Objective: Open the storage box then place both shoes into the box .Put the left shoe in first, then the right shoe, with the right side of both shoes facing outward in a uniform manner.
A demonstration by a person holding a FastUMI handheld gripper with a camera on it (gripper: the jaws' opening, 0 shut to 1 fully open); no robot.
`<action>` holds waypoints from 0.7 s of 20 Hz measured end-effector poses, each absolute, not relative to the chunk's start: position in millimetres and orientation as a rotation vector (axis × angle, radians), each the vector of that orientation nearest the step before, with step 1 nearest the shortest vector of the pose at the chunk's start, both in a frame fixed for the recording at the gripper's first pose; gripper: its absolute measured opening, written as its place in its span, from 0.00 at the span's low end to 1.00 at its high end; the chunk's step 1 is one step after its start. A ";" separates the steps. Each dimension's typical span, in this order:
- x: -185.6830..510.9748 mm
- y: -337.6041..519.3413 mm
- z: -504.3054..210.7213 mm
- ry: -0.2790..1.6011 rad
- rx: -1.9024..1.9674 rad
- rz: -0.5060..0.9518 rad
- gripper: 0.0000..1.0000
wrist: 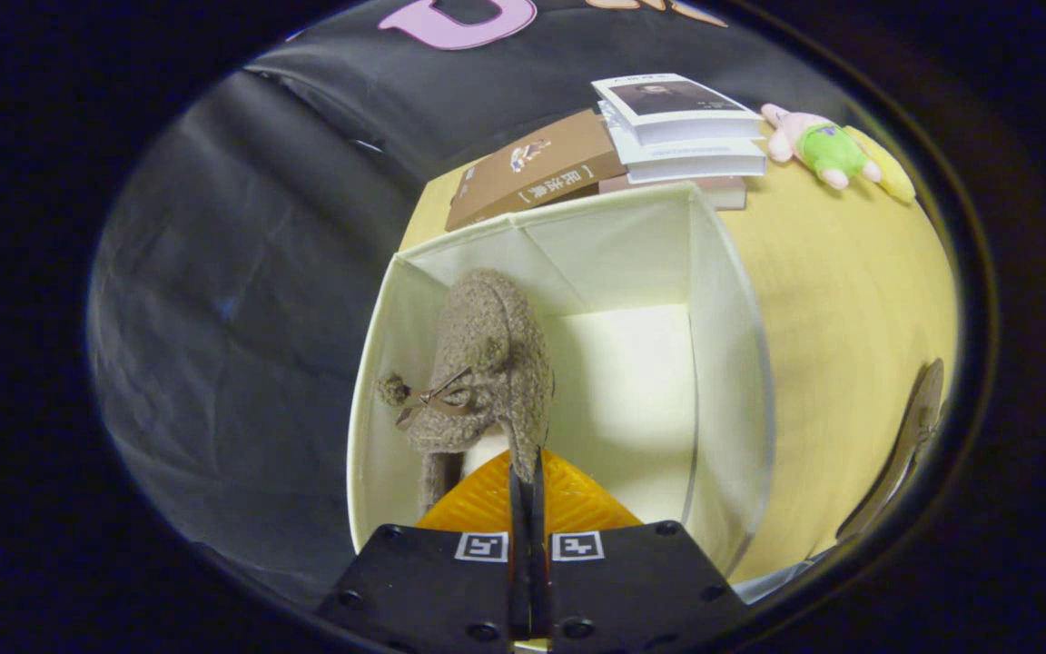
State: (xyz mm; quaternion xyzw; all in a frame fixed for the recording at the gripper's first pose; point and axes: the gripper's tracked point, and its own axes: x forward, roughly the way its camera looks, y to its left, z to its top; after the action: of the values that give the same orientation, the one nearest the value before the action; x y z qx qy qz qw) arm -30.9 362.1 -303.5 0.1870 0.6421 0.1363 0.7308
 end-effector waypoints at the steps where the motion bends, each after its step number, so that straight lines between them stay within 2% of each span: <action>1: -31.5 364.5 -307.4 1.423 0.402 0.295 0.04; 9: -41.7 378.7 -330.8 1.467 0.287 0.290 0.04; 11: -42.1 381.7 -335.8 1.469 0.238 0.313 0.10; 12: -45.1 385.0 -337.7 1.473 0.233 0.326 0.10; 14: -50.6 388.4 -333.0 1.481 0.227 0.358 0.34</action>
State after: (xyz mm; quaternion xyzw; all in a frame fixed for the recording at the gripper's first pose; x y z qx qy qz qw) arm -50.6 388.4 -333.0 0.1025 0.6693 0.1617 0.7179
